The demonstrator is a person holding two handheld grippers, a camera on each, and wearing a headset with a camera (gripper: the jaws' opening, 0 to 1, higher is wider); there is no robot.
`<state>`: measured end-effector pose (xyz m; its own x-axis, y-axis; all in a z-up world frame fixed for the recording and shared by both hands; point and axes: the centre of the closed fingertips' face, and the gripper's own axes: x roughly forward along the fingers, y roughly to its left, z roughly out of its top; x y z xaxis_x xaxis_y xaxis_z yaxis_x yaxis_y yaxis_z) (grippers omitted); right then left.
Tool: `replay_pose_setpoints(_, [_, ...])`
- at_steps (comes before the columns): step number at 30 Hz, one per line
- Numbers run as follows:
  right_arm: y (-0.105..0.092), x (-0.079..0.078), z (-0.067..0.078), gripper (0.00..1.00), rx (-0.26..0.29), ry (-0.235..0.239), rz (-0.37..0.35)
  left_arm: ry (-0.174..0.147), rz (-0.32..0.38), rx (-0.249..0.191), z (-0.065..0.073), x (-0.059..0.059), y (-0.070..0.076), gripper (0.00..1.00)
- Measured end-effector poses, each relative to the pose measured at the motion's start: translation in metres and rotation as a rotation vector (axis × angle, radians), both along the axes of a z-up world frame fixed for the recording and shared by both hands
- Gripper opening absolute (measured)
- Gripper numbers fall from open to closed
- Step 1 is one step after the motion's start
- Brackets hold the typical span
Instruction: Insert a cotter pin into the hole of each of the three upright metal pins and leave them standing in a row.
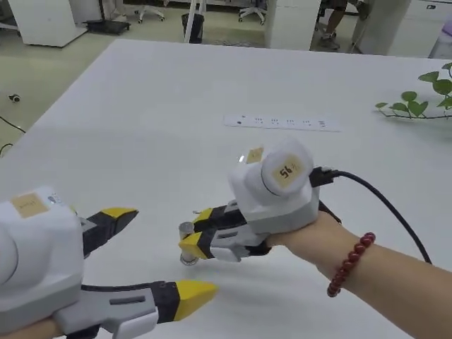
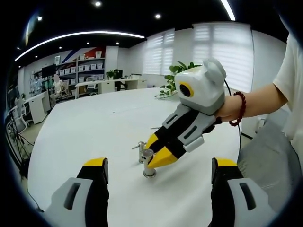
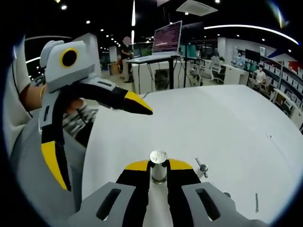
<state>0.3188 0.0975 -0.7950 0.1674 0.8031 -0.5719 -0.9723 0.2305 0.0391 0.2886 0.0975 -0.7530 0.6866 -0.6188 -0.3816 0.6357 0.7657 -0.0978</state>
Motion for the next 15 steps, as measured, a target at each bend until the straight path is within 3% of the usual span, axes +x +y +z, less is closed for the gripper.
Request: replay_pose_setpoints(15, [-0.038,-0.007,-0.014,0.13,-0.029,0.0,-0.054,0.007,-0.003,0.007,-0.002,-0.006,-0.001,0.88])
